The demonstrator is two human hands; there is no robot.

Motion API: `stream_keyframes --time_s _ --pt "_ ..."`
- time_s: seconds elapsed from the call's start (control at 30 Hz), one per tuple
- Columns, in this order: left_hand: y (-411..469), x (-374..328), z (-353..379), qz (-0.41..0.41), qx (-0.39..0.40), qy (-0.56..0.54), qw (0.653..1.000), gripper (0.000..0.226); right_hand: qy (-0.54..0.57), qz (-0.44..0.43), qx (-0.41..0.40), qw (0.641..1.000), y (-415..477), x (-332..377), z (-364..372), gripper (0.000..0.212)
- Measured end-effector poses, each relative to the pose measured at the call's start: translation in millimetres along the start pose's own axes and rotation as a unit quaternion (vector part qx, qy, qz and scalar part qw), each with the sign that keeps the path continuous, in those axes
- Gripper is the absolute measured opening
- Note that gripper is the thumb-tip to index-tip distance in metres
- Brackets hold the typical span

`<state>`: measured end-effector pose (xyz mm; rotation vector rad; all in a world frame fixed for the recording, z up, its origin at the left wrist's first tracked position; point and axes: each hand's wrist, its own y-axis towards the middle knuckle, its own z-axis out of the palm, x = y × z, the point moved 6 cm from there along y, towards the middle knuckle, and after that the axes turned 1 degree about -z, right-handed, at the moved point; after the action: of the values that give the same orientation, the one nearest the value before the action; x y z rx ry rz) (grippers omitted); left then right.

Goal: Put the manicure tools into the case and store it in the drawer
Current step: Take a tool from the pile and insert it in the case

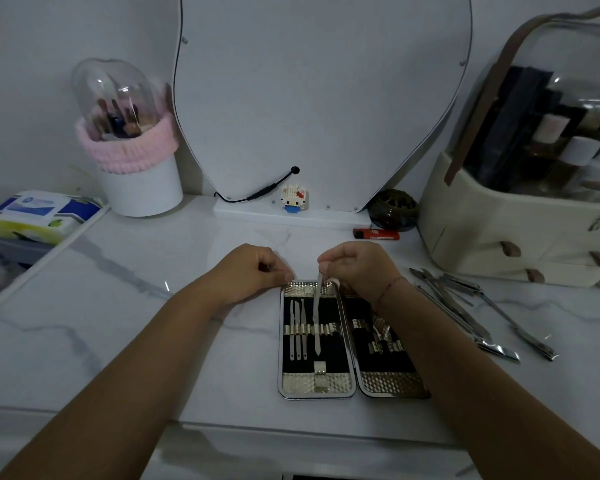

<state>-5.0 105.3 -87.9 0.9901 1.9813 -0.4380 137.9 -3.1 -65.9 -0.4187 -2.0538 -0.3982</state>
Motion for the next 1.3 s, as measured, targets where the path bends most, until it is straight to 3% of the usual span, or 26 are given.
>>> stream_keyframes --time_s 0.63,0.97,1.13,1.3 --pt "-0.2 -2.0 1.0 -0.005 0.004 -0.005 1.000 0.015 -0.042 -0.023 0.073 0.996 4.7 0.3 14.4 0.009" --pt "0.4 -0.3 0.6 -0.003 0.001 -0.014 1.000 0.020 -0.124 -0.052 0.136 0.981 -3.4 5.7 14.0 0.022" --pt "0.6 0.4 -0.2 -0.004 -0.003 -0.006 1.000 0.015 -0.173 -0.118 0.193 0.958 -12.6 16.3 21.0 0.021" --pt "0.6 -0.3 0.6 -0.001 -0.002 -0.007 1.000 0.016 -0.179 -0.147 0.187 0.955 -16.6 14.9 21.4 0.017"
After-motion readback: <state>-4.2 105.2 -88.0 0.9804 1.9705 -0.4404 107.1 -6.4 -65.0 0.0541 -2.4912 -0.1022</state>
